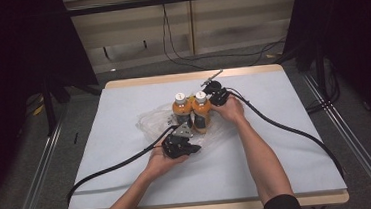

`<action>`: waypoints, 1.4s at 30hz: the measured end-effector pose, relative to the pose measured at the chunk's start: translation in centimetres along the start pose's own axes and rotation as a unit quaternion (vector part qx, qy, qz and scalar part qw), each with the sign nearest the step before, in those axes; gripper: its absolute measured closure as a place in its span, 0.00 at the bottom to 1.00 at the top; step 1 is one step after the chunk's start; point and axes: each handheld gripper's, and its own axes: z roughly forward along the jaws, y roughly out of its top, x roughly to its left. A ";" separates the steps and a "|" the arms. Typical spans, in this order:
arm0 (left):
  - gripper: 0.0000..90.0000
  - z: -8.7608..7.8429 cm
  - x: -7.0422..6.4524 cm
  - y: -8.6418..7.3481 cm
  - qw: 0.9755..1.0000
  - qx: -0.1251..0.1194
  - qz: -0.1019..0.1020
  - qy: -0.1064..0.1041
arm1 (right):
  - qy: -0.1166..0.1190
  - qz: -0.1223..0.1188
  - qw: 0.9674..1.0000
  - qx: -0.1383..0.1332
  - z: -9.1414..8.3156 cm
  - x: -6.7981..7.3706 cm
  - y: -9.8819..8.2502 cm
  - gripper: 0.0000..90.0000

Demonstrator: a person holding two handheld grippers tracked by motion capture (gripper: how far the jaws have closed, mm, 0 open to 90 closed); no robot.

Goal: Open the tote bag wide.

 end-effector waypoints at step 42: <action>0.99 -1.8 -1.8 -0.3 0.999 -0.038 -0.006 -0.023 | 0.000 0.007 0.998 -0.069 -4.1 0.3 1.0 1.00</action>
